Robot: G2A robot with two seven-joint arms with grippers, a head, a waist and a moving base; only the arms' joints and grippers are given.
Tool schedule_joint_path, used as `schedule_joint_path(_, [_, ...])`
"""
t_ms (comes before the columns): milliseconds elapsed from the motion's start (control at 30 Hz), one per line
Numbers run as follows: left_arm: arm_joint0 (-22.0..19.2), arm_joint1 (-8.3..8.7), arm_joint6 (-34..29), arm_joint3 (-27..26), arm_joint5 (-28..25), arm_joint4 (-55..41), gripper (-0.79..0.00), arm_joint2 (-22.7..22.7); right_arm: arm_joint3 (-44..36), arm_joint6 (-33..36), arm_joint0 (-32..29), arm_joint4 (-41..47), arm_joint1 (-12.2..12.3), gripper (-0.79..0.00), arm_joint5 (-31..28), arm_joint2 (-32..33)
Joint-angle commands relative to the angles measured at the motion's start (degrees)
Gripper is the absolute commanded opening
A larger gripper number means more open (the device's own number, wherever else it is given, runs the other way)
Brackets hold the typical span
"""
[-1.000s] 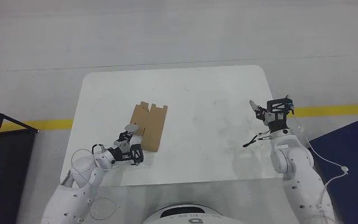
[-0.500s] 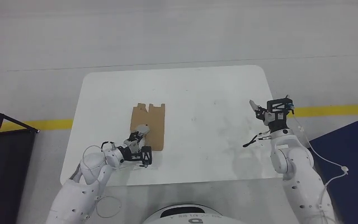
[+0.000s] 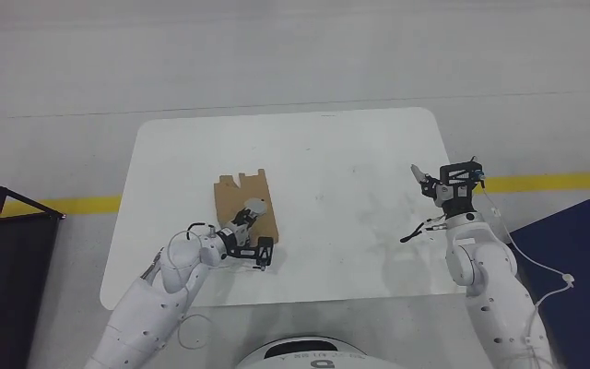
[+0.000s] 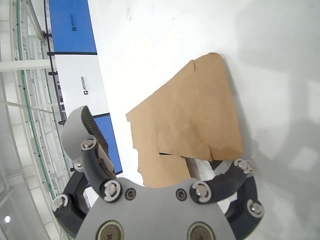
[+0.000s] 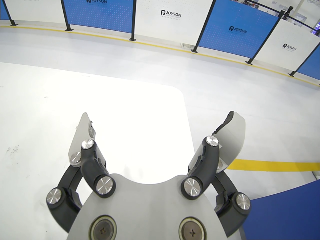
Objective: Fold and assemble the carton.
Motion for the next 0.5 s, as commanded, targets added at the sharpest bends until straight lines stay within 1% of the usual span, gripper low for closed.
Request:
schedule_joint_path(0, [-0.63, -0.11, -1.38, 0.36, 0.13, 0.74, 0.0, 0.64, 0.0, 0.0, 0.0, 0.0, 0.0, 0.0, 0.0, 0.0])
schedule_joint_path(133, [-1.66, -0.4, -4.25, 1.18, 0.52, 1.97, -0.089, 1.85, 0.0, 0.0, 0.0, 0.0, 0.0, 0.0, 0.0, 0.0])
schedule_joint_path(200, [-2.08, -0.51, -4.84, 1.42, 0.73, 1.9, -0.191, 2.24, 0.0, 0.0, 0.0, 0.0, 0.0, 0.0, 0.0, 0.0])
schedule_joint_path(233, [-2.27, -0.55, -5.15, 1.41, 0.95, 1.76, -0.314, 2.26, 0.0, 0.0, 0.0, 0.0, 0.0, 0.0, 0.0, 0.0])
schedule_joint_path(267, [-2.34, -0.58, -5.24, 1.35, 1.24, 1.42, -0.409, 2.26, 0.0, 0.0, 0.0, 0.0, 0.0, 0.0, 0.0, 0.0])
schedule_joint_path(300, [-2.37, -0.6, -5.12, 1.2, 1.48, 0.8, -0.496, 2.09, 0.0, 0.0, 0.0, 0.0, 0.0, 0.0, 0.0, 0.0])
schedule_joint_path(333, [-2.34, -0.58, -5.01, 1.08, 1.63, 0.43, -0.557, 1.9, 0.0, 0.0, 0.0, 0.0, 0.0, 0.0, 0.0, 0.0])
schedule_joint_path(367, [-2.32, -0.54, -4.86, 0.88, 1.76, 0.08, -0.696, 1.65, 0.0, 0.0, 0.0, 0.0, 0.0, 0.0, 0.0, 0.0])
schedule_joint_path(400, [-2.25, -0.52, -4.93, 0.6, 2.3, -0.44, -0.785, 1.25, 0.0, 0.0, 0.0, 0.0, 0.0, 0.0, 0.0, 0.0])
schedule_joint_path(467, [-1.99, -0.44, -4.52, 0.26, 2.54, -1.31, -0.785, 0.76, 0.0, 0.0, 0.0, 0.0, 0.0, 0.0, 0.0, 0.0])
